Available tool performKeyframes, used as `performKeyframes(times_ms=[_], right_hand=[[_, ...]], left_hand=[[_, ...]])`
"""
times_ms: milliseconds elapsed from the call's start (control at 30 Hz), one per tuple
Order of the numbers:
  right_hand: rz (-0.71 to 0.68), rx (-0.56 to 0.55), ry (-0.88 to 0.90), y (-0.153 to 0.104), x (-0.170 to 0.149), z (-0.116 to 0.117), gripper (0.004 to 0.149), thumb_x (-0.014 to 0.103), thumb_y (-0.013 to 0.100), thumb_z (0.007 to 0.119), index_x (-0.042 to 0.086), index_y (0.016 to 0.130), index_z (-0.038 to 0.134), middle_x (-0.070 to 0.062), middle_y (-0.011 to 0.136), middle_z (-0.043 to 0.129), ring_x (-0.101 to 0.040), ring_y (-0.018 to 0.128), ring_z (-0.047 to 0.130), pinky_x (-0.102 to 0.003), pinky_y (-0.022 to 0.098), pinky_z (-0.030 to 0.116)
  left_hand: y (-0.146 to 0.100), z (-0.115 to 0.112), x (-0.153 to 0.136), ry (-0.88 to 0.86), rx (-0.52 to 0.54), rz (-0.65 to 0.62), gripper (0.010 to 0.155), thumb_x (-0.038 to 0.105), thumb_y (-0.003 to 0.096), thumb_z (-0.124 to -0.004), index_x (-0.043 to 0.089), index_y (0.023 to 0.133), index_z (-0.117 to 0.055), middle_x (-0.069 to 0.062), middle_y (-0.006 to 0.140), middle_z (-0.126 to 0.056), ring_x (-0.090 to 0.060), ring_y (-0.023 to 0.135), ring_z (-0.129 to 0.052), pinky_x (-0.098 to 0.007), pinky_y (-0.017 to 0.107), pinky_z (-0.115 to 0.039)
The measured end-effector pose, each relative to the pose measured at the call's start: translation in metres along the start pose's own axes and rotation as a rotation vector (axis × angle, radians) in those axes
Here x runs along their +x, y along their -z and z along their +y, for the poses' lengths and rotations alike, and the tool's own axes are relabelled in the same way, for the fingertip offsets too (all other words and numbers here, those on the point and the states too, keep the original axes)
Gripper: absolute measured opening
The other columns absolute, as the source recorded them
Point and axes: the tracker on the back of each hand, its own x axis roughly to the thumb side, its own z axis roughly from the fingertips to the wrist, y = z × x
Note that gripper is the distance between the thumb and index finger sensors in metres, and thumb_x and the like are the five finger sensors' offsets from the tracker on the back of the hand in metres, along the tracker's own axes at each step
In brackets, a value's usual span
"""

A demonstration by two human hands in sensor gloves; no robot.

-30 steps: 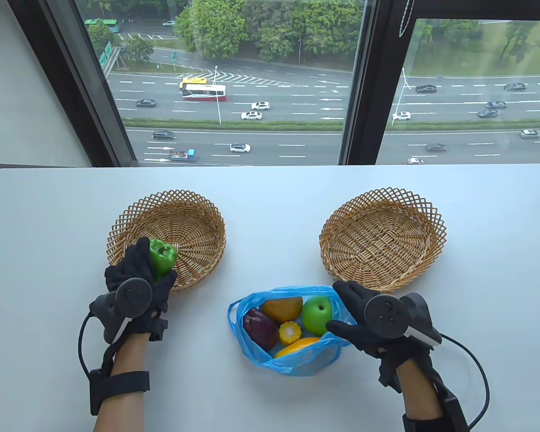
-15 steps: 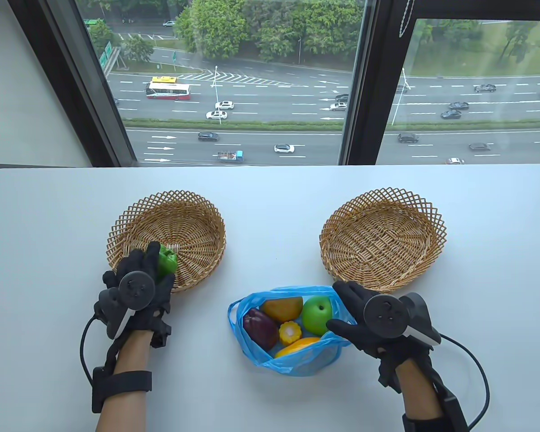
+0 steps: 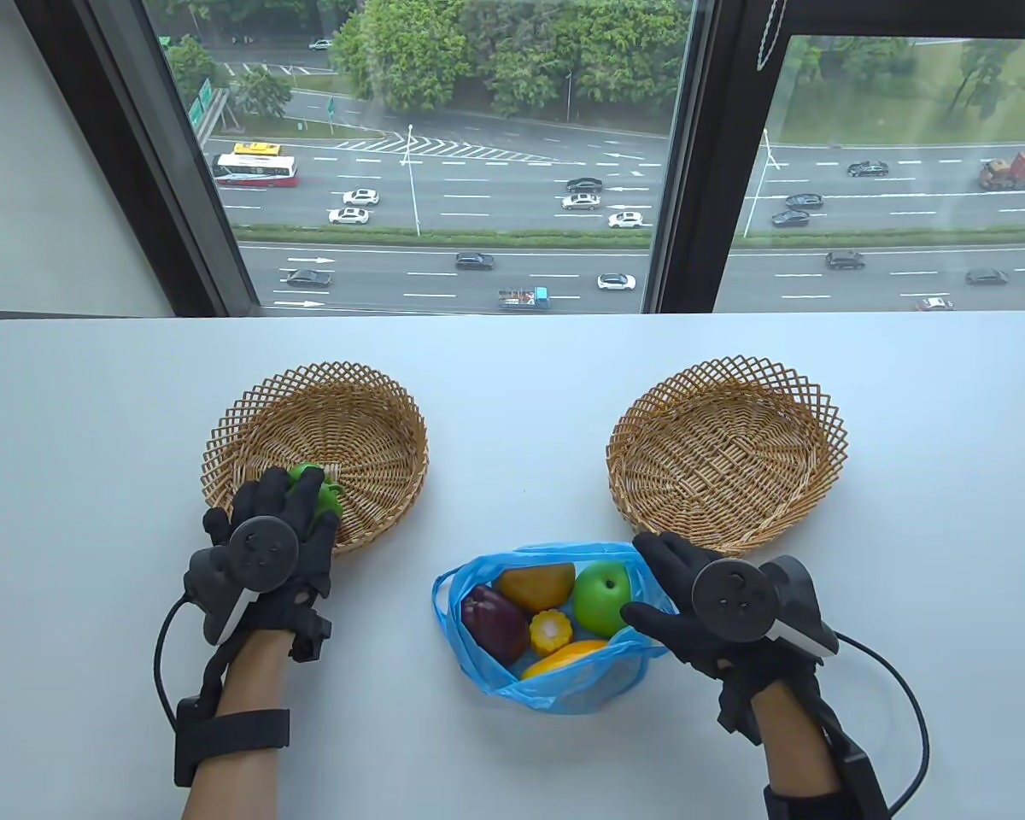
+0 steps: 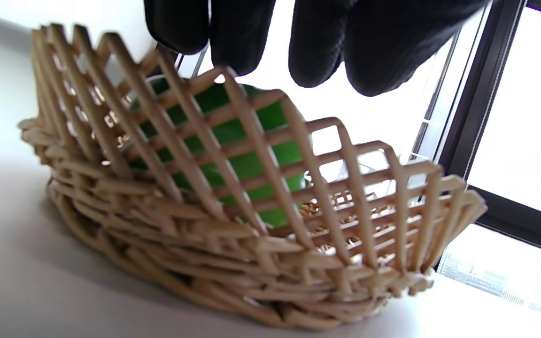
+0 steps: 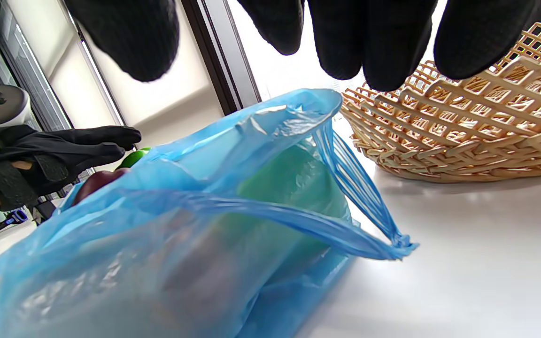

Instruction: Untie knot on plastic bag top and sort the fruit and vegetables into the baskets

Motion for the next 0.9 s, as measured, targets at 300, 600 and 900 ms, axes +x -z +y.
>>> performKeyframes(times_ms=[300, 600, 900], right_hand=[[0.003, -0.001, -0.003, 0.0, 0.0, 0.0, 0.081, 0.057, 0.057, 0.073, 0.007, 0.116, 0.05, -0.031, 0.114, 0.056, -0.059, 0.094, 0.068, -0.071, 0.061, 0.064], [0.016, -0.05, -0.031, -0.001, 0.004, -0.001, 0.078, 0.056, 0.057, 0.074, 0.008, 0.115, 0.053, -0.03, 0.112, 0.059, -0.057, 0.093, 0.072, -0.07, 0.059, 0.066], [0.033, -0.259, -0.192, -0.005, 0.037, -0.001, 0.064, 0.056, 0.055, 0.08, 0.017, 0.105, 0.069, -0.019, 0.104, 0.076, -0.051, 0.087, 0.081, -0.067, 0.057, 0.069]], left_hand=[[-0.021, 0.029, 0.047, 0.044, 0.177, -0.213, 0.056, 0.044, 0.0508, -0.079, 0.034, 0.106, -0.071, -0.007, 0.115, -0.07, -0.04, 0.104, -0.062, -0.068, 0.07, -0.048], [-0.052, 0.042, 0.093, -0.012, 0.2, -0.394, 0.056, 0.044, 0.0497, -0.081, 0.031, 0.103, -0.075, -0.005, 0.11, -0.078, -0.037, 0.1, -0.072, -0.067, 0.069, -0.053], [-0.068, 0.026, 0.132, -0.026, 0.085, -0.542, 0.057, 0.048, 0.0487, -0.081, 0.031, 0.103, -0.076, -0.007, 0.111, -0.076, -0.044, 0.1, -0.071, -0.067, 0.069, -0.054]])
